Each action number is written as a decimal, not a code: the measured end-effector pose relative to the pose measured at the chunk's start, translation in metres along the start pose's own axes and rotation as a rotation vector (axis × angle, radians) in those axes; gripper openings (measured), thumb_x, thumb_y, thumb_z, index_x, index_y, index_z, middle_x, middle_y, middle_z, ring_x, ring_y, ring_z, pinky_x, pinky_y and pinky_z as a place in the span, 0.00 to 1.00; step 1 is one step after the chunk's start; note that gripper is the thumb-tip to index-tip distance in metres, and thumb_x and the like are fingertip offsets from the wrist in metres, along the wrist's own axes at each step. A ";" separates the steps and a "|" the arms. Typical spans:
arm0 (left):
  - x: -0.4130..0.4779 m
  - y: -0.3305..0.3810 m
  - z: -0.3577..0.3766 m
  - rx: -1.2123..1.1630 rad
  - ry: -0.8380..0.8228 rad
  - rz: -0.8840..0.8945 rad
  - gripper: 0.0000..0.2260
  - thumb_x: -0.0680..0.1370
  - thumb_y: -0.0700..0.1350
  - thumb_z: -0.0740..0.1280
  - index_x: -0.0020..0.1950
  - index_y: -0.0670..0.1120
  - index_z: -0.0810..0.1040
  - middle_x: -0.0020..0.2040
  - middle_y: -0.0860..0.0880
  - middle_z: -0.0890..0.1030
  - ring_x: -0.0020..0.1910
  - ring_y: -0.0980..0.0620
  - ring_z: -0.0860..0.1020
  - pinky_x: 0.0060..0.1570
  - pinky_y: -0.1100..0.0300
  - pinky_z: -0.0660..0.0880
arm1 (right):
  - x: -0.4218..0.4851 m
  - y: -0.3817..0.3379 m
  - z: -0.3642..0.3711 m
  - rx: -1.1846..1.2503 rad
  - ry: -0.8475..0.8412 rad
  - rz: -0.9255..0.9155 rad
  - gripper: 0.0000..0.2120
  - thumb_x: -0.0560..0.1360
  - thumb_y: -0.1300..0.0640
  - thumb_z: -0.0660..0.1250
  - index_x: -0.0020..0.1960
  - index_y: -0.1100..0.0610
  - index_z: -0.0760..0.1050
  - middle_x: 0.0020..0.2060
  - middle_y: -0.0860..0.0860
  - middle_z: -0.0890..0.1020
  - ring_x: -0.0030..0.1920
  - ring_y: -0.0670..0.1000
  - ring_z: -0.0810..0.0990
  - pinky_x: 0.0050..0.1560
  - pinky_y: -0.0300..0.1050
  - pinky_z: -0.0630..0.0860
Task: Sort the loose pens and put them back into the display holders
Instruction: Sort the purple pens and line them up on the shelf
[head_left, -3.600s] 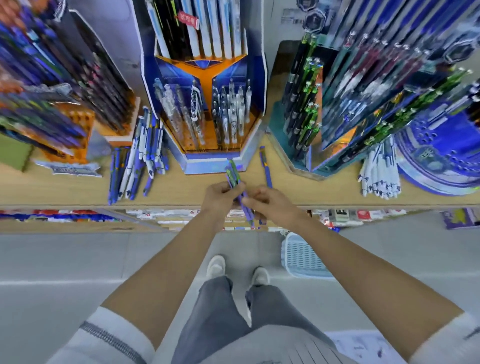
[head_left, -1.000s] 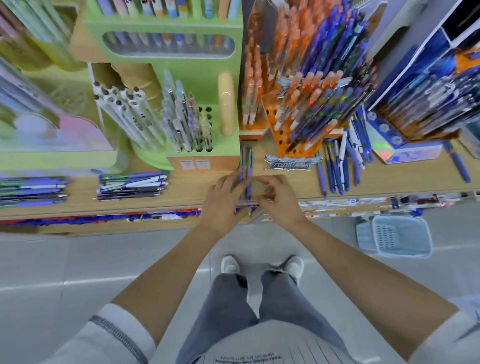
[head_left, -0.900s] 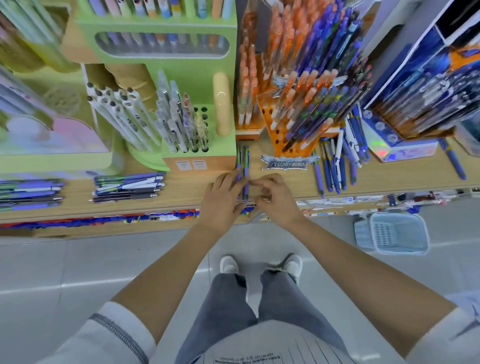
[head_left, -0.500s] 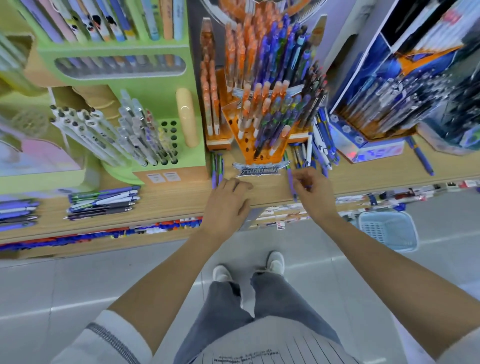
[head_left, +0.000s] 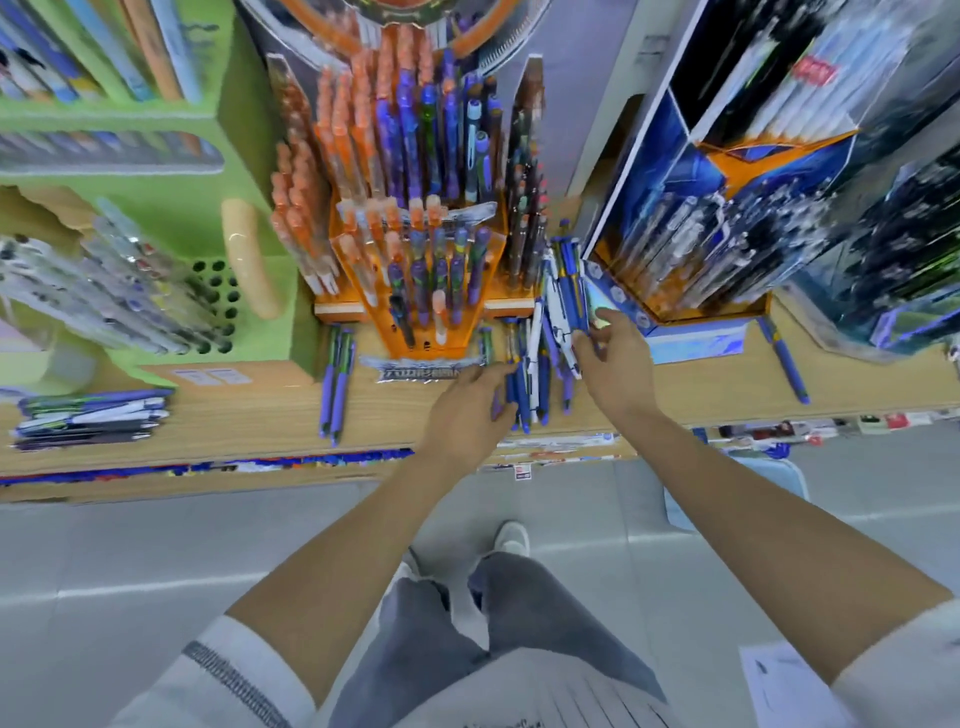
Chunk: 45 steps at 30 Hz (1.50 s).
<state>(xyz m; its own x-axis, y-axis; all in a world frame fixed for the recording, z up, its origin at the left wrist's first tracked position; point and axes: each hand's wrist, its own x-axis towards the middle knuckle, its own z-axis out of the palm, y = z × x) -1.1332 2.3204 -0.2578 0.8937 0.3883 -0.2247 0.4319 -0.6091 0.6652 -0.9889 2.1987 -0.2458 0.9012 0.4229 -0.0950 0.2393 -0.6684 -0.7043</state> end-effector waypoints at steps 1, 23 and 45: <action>0.004 0.005 0.002 0.002 0.011 -0.016 0.22 0.78 0.45 0.65 0.72 0.51 0.68 0.46 0.51 0.73 0.47 0.48 0.76 0.46 0.56 0.71 | 0.005 0.001 -0.002 -0.008 -0.007 -0.006 0.13 0.80 0.55 0.63 0.60 0.62 0.74 0.43 0.53 0.79 0.44 0.54 0.78 0.45 0.47 0.74; 0.022 0.026 0.015 0.119 0.088 -0.382 0.10 0.73 0.53 0.70 0.40 0.46 0.81 0.37 0.49 0.82 0.40 0.47 0.80 0.36 0.58 0.75 | 0.041 0.008 -0.013 -0.049 -0.197 0.022 0.09 0.74 0.56 0.69 0.43 0.58 0.69 0.29 0.53 0.77 0.33 0.53 0.76 0.30 0.41 0.66; 0.025 0.034 0.020 0.233 0.058 -0.525 0.12 0.74 0.53 0.70 0.39 0.46 0.76 0.30 0.50 0.70 0.36 0.46 0.75 0.26 0.61 0.62 | 0.011 0.026 -0.038 0.339 -0.520 0.105 0.01 0.80 0.58 0.63 0.51 0.54 0.74 0.34 0.55 0.80 0.26 0.45 0.75 0.30 0.37 0.73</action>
<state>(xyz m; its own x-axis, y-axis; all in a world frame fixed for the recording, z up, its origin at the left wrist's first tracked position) -1.0933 2.2958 -0.2546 0.5473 0.7128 -0.4387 0.8369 -0.4585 0.2990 -0.9591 2.1624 -0.2381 0.6000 0.6644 -0.4456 -0.0459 -0.5275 -0.8483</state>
